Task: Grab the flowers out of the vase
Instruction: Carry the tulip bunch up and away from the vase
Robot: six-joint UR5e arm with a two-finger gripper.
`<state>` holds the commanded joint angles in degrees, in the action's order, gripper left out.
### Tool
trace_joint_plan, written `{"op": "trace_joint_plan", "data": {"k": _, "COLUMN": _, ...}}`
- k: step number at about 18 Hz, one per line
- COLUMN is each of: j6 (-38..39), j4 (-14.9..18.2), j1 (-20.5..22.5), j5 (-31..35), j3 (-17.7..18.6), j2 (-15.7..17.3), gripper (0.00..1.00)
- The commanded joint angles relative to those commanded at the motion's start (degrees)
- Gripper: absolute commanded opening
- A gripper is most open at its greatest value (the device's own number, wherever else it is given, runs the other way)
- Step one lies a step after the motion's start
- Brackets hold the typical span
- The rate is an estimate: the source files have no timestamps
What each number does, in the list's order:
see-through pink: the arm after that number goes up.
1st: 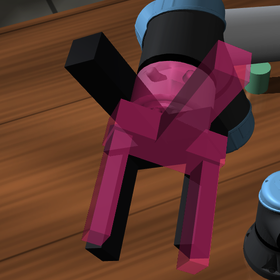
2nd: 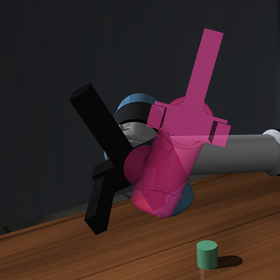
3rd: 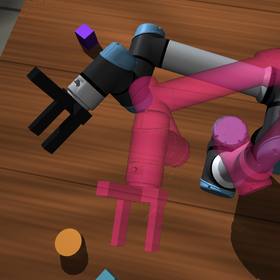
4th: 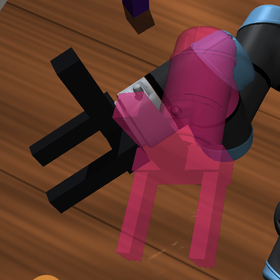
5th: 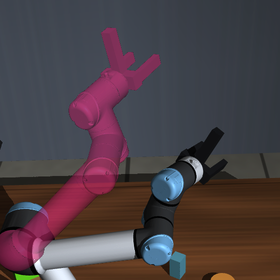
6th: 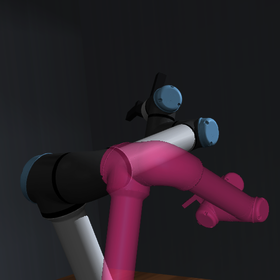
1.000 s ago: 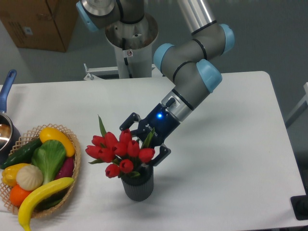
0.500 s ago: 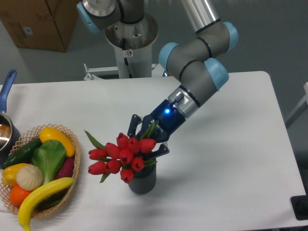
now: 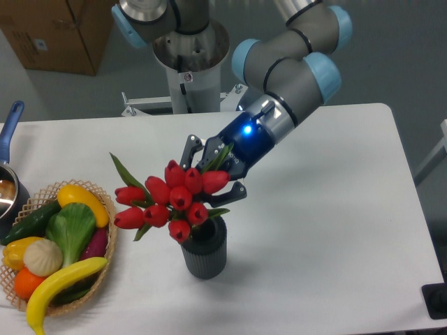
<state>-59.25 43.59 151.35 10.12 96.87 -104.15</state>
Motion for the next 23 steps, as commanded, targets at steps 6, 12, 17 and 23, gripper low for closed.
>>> {"op": "trace_joint_plan", "data": {"k": 6, "j6": 3.08, "j4": 0.09, "j1": 3.24, "j5": -3.35, "j3": -4.49, "j2": 0.09, "gripper": 0.00}}
{"op": "trace_joint_plan", "data": {"k": 12, "j6": 7.12, "j4": 0.26, "j1": 5.71, "j5": -4.32, "j3": -9.67, "j2": 0.27, "gripper": 0.00}}
{"op": "trace_joint_plan", "data": {"k": 17, "j6": 6.08, "j4": -0.09, "j1": 10.19, "j5": 0.49, "j3": -9.86, "j2": -1.06, "gripper": 0.00}}
{"op": "trace_joint_plan", "data": {"k": 23, "j6": -0.60, "j4": 0.17, "j1": 11.43, "j5": 23.06, "j3": -4.24, "j2": -0.62, "gripper": 0.00}}
